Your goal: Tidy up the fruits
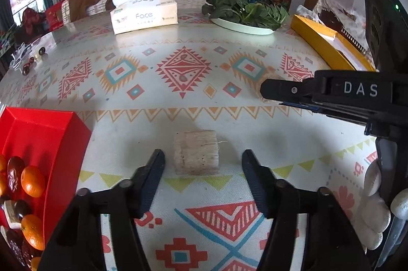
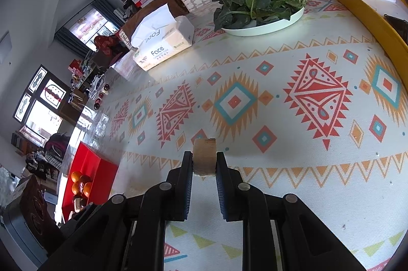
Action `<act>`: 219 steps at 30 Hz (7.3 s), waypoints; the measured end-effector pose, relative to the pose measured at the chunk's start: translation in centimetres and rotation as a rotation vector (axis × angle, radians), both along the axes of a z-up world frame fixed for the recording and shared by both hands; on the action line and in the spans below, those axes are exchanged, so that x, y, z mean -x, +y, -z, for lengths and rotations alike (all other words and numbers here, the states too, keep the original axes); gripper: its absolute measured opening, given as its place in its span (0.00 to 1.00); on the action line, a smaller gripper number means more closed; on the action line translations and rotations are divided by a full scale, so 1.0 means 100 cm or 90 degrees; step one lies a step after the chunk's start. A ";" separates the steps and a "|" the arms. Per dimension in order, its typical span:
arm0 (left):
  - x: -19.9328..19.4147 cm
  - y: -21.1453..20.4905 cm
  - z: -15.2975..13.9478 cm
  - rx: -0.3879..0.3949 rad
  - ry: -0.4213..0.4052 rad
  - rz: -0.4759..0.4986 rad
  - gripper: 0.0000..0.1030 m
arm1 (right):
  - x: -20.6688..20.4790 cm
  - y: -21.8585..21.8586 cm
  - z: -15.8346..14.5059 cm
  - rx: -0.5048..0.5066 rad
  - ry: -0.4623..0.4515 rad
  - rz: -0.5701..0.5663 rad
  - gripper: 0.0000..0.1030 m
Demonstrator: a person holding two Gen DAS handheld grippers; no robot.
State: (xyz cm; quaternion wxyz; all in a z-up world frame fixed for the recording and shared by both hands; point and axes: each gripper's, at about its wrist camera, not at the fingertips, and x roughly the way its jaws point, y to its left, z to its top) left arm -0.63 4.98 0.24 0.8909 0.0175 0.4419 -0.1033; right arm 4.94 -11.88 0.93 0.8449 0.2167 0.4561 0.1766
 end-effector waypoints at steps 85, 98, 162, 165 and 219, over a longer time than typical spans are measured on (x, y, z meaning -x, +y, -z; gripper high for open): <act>0.065 0.325 -0.031 0.025 -0.071 -0.332 0.28 | 0.016 0.338 -0.032 0.146 -0.051 -0.301 0.19; 0.075 0.319 -0.045 0.022 -0.090 -0.343 0.61 | 0.014 0.340 -0.031 0.141 -0.055 -0.298 0.20; 0.181 0.174 -0.116 -0.102 -0.285 -0.479 1.00 | 0.176 0.191 -0.068 0.144 -0.255 -0.208 0.74; 0.180 0.178 -0.111 -0.096 -0.274 -0.478 1.00 | 0.174 0.196 -0.065 0.150 -0.249 -0.211 0.74; 0.165 0.241 -0.067 -0.003 -0.164 -0.489 1.00 | 0.165 0.261 -0.044 0.220 -0.206 -0.264 0.75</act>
